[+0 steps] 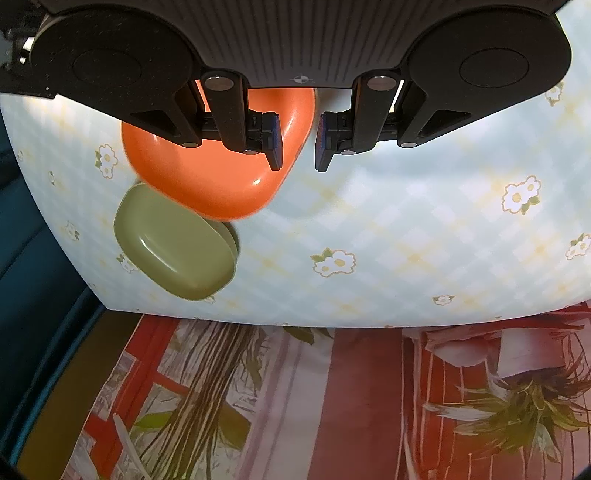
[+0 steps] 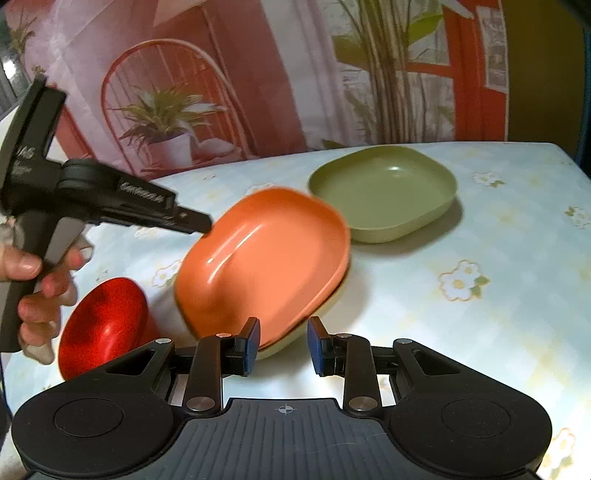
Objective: Organize plates and bowls
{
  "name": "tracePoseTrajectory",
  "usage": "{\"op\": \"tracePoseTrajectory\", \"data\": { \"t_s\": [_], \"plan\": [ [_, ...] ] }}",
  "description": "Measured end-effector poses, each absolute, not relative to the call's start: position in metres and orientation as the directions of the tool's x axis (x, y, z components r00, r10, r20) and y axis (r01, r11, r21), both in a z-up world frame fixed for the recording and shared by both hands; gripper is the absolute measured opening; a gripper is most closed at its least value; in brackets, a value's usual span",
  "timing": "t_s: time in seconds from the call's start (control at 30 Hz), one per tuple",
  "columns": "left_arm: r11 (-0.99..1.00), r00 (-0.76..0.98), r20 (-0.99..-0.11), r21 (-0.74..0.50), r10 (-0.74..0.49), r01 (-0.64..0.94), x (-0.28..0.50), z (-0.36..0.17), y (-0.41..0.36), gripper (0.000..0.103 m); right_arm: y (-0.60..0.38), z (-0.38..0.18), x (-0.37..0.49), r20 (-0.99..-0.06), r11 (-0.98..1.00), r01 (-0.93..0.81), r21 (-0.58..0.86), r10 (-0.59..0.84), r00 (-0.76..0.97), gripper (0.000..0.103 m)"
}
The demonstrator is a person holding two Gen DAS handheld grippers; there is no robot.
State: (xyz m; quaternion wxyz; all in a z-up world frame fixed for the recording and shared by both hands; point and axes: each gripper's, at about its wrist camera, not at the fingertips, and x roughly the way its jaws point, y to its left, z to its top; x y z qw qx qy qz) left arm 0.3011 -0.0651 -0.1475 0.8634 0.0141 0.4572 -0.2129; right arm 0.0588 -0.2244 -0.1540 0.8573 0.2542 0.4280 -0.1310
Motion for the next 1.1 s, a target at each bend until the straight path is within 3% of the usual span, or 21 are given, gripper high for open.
{"op": "tracePoseTrajectory", "data": {
  "t_s": [0.77,1.1],
  "plan": [
    [0.915,0.562,-0.749,-0.146,-0.351,0.377,0.293,-0.121,-0.094,0.021,-0.312,-0.142,0.075,-0.77,0.864,0.47,0.18,-0.174,0.614,0.027],
    [0.924,0.58,-0.744,-0.135,-0.332,0.357,0.301,-0.116,-0.121,0.029,-0.353,-0.138,0.086,-0.753,0.878,0.456,0.144,-0.202,0.627,0.027]
  ]
}}
